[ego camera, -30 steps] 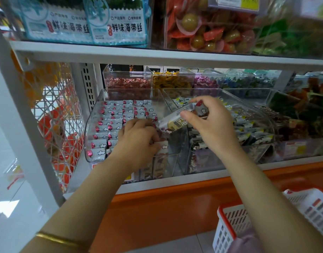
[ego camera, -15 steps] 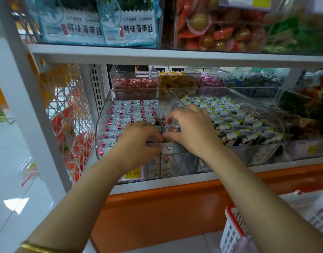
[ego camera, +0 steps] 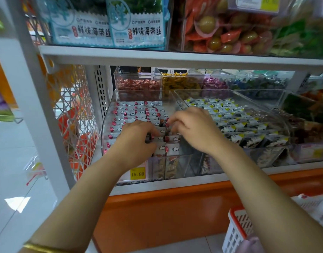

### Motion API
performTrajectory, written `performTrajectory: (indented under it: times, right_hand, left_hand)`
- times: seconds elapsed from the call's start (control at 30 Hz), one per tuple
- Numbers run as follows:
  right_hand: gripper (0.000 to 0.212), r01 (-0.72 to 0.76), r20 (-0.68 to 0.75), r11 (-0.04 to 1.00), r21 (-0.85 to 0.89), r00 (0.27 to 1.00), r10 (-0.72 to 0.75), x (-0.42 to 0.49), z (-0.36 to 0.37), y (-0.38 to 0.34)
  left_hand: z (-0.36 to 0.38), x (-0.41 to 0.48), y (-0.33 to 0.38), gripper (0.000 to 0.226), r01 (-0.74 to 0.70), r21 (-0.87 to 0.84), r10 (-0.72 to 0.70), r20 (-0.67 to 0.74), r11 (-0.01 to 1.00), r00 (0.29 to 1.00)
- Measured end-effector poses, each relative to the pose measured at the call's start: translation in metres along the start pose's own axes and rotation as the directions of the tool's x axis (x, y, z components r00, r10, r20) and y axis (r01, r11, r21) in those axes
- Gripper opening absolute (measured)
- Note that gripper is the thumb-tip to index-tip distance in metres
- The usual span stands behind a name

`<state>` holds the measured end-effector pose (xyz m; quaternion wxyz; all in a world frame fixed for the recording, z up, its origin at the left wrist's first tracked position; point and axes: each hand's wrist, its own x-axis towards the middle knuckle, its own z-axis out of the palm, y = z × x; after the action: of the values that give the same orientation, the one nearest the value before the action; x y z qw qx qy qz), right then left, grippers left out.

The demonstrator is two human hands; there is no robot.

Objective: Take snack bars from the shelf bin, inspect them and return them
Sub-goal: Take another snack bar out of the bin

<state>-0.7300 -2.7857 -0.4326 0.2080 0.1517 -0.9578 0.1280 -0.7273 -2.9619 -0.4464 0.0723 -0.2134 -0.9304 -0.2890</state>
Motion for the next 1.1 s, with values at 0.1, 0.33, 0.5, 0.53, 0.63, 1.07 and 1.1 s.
performTrajectory:
  times: [0.1,0.33,0.5,0.53,0.63,1.07,1.1]
  right_hand:
    - [0.026,-0.042,-0.102,0.998,0.046,0.994,0.047,0.009,-0.006,0.009]
    - [0.026,-0.028,-0.019,0.955,-0.296,1.0,0.023,0.021,0.005,0.013]
    - [0.01,-0.028,0.009,0.966,-0.259,0.999,0.031,0.024,0.011,0.01]
    - [0.01,-0.032,-0.036,0.976,-0.217,0.999,0.025,0.023,0.011,0.01]
    - [0.008,-0.068,-0.229,0.995,-0.069,0.972,0.051,0.021,0.007,0.011]
    - [0.011,-0.067,-0.419,0.728,0.682,0.781,0.464,-0.017,-0.019,0.004]
    - [0.009,-0.072,-0.369,0.669,0.74,0.788,0.493,-0.019,-0.018,0.002]
  left_hand:
    - [-0.002,0.0,0.001,0.027,0.011,-0.011,-0.012,-0.016,1.0,1.0]
    - [-0.002,0.0,0.001,0.027,0.024,-0.04,-0.026,-0.034,0.999,0.999]
    - [-0.003,0.001,-0.002,0.025,0.026,-0.057,-0.029,-0.052,0.998,0.998]
    - [-0.003,0.001,-0.003,0.025,0.024,-0.059,-0.028,-0.057,0.998,0.998]
    - [-0.003,0.001,-0.004,0.023,0.012,-0.083,-0.02,-0.101,0.996,0.995]
    - [-0.003,-0.004,0.01,0.03,0.002,-0.458,-0.114,-0.218,0.889,0.969]
    - [-0.003,-0.005,0.011,0.029,0.008,-0.539,-0.123,-0.179,0.842,0.976]
